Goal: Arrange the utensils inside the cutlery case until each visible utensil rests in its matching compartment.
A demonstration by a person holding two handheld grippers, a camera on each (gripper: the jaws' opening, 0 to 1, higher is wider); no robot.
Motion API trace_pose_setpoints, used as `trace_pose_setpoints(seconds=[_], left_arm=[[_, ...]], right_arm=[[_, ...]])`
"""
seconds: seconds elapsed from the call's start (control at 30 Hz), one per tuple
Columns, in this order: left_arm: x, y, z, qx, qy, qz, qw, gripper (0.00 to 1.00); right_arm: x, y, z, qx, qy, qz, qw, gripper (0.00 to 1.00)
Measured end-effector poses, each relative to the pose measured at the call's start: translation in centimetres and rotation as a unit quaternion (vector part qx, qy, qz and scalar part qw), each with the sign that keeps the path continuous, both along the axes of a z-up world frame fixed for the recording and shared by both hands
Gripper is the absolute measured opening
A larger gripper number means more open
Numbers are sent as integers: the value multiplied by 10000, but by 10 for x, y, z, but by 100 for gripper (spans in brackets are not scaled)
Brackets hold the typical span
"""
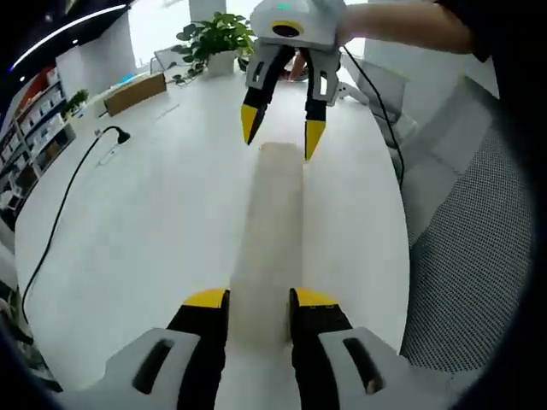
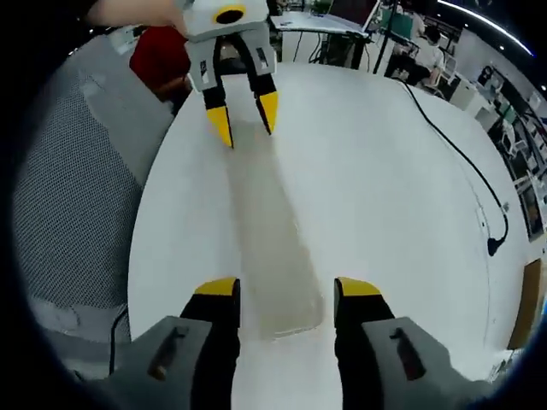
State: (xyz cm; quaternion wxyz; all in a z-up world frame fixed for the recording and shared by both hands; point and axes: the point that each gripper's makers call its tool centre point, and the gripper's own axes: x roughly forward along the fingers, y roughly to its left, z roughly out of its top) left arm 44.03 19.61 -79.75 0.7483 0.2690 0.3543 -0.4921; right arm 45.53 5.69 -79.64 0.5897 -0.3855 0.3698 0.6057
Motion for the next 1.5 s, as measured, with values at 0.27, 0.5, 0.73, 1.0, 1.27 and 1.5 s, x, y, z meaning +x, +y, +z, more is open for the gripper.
trace_pose_setpoints(seconds=[0.27,0.5,0.73,1.0,1.27,1.5], left_arm=[[4,-3,2,-202,162,260,9993,46],[-14,-7,-11,-148,247,45,9996,50],[-21,-7,-14,118,234,6,9997,42],[-37,-10,-17,337,302,-85,9989,43],[-59,-14,-24,525,409,-269,9974,43],[-74,-13,-28,820,321,-510,9948,44]], right_arm=[[-5,-3,-24,-494,-237,450,9975,49],[-9,-4,-27,-666,-378,598,9953,45],[-21,-10,-30,-928,-450,535,9932,38],[-42,-11,-32,-913,-399,399,9942,38],[-61,-13,-32,-999,-438,364,9934,38],[-79,-12,-33,-1074,-408,228,9931,38]])
